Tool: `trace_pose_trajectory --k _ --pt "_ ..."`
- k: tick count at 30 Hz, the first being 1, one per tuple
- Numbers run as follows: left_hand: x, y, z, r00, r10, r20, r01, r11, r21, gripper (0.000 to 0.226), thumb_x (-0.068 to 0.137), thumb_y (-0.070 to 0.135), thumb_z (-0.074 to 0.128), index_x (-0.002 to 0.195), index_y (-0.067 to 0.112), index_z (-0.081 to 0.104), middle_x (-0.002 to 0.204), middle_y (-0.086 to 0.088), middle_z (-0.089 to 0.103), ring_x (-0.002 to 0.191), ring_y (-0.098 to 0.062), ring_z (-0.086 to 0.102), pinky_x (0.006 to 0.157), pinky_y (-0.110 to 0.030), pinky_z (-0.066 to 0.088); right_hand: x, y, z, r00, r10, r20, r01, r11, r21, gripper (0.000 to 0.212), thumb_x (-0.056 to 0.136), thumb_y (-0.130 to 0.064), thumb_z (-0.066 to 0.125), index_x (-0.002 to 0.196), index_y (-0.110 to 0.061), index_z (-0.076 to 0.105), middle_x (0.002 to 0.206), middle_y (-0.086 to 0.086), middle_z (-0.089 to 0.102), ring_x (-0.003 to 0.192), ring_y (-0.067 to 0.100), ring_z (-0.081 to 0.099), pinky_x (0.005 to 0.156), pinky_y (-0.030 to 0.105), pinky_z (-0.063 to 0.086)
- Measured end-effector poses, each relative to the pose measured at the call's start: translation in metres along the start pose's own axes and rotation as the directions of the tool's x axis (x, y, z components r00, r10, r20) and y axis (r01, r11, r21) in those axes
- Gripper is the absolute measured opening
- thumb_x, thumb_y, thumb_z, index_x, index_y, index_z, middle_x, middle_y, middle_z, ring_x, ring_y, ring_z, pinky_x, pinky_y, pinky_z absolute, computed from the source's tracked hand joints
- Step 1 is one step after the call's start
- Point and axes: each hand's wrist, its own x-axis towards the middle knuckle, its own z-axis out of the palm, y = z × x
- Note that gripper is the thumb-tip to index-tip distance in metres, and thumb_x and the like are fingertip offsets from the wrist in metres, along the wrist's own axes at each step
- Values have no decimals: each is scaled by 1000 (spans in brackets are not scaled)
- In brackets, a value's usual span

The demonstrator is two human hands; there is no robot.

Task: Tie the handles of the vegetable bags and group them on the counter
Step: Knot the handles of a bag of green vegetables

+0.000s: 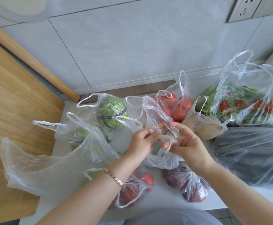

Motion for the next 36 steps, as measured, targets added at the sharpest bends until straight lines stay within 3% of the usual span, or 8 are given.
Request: trace_pose_trajectory --k 7,10,14,19,23,27,31,36 --pt "-1 -2 -6 990 -92 -102 90 995 -31 26 94 22 48 75 7 58 57 4 63 38 -6 48 40 -16 39 3 -3 2 951 -229 -206 90 846 -526 23 88 -6 54 73 -18 67 88 -17 63 78 0 58 73 10 45" --pt "6 -18 -22 952 -27 -304 58 994 94 30 95 22 47 68 12 57 65 2 62 61 -12 59 58 -15 46 2 8 -19 920 5 -392 -130 947 -294 32 95 -19 44 75 -12 68 86 -5 64 79 9 56 77 22 42" --pt "14 -57 -43 924 -174 -341 243 955 170 34 96 20 43 64 14 52 61 -3 59 57 -18 56 68 -36 52 -1 35 -58 693 330 -641 -392 919 50 30 92 -16 44 67 -8 58 69 4 57 60 17 47 53 25 38" --pt "19 -74 -51 898 -277 -341 354 916 188 36 97 21 42 63 12 51 59 -3 56 56 -20 50 69 -39 47 -11 56 -74 470 589 -657 -360 808 467 26 90 -9 41 64 -11 39 61 7 42 49 15 34 29 10 24" --pt "9 -43 -40 930 -66 -361 135 977 168 37 96 25 40 60 17 44 58 3 44 62 -17 43 59 -28 34 -7 26 -64 689 346 -637 -227 938 263 26 89 -4 44 64 -8 51 68 6 51 60 15 47 57 22 43" --pt "2 -21 -18 998 -31 -50 21 982 -188 40 93 25 46 55 20 57 56 3 59 68 -21 52 83 -37 47 -5 -17 -33 973 48 -225 -83 986 -146 25 89 0 47 73 -3 66 72 1 66 68 13 58 66 18 51" --pt "0 -6 10 969 16 247 53 962 -269 41 70 49 60 89 14 68 70 4 58 64 -14 50 72 -29 40 7 -30 3 994 -63 85 96 870 -484 15 87 3 53 80 0 66 67 0 65 60 5 58 62 10 45" --pt "1 -12 13 921 -12 389 90 979 -184 47 68 57 52 89 15 57 74 6 55 60 -6 48 68 -23 36 21 -23 -2 992 -122 -38 95 903 -419 18 92 1 46 98 9 61 99 5 69 82 15 64 72 11 50"
